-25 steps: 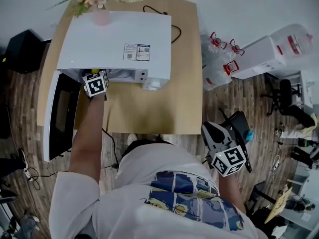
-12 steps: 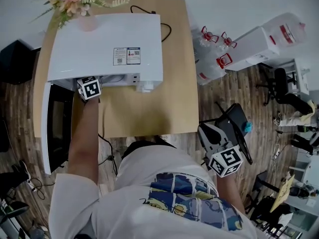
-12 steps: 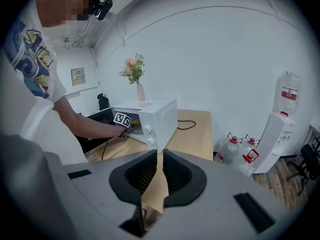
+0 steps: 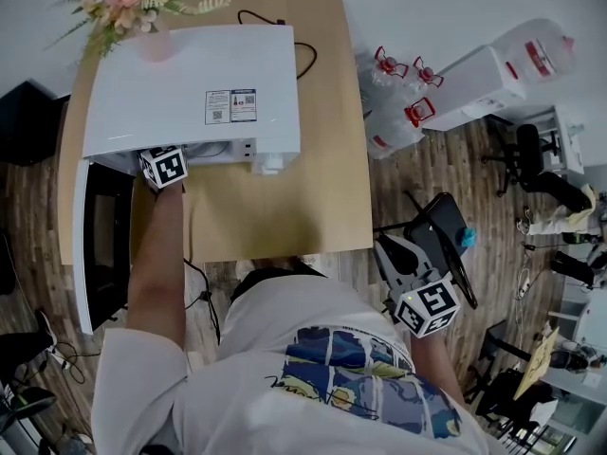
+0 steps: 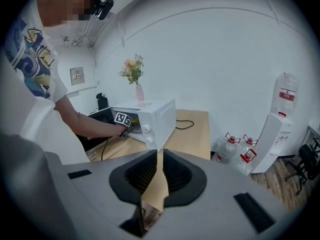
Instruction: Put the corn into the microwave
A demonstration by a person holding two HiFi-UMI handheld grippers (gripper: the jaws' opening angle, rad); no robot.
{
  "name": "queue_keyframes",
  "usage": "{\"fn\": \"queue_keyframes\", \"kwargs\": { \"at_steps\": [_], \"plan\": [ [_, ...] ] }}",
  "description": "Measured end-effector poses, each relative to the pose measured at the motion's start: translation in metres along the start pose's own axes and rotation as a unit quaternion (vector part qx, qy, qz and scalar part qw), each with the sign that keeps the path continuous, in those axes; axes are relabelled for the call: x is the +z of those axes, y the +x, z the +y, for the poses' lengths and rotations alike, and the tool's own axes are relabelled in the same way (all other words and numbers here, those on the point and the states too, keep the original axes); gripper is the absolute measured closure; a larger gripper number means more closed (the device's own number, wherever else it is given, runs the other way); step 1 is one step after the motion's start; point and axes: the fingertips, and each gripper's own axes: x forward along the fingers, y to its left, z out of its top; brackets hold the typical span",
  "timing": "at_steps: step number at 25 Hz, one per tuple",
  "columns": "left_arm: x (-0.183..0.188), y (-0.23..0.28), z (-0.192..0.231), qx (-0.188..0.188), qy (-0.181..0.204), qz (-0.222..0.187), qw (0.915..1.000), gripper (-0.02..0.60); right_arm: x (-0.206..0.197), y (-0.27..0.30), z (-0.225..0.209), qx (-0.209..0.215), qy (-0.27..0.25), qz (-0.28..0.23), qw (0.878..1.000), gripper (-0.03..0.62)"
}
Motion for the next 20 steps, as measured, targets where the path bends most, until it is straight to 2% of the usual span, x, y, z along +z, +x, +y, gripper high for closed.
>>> {"fn": "queue_keyframes", "kwargs": {
  "at_steps": [2, 10, 20],
  "plan": [
    [-0.004, -0.001, 0.001, 0.003, -0.001, 0.006, 1.0, 0.262, 0.0, 0.001, -0.001, 0.004, -0.002, 0.0, 1.0, 0.557],
    [-0.014, -0.019, 0.0, 0.002, -0.001, 0.011, 0.9999, 0.255, 0.004, 0.012, -0.004, 0.035, -0.01, -0.002, 0.999, 0.557],
    [-0.038, -0.053, -0.003, 0.016, -0.027, 0.023, 0.9992, 0.255, 0.012, 0.024, -0.006, 0.086, -0.031, -0.009, 0.996, 0.557]
  ]
}}
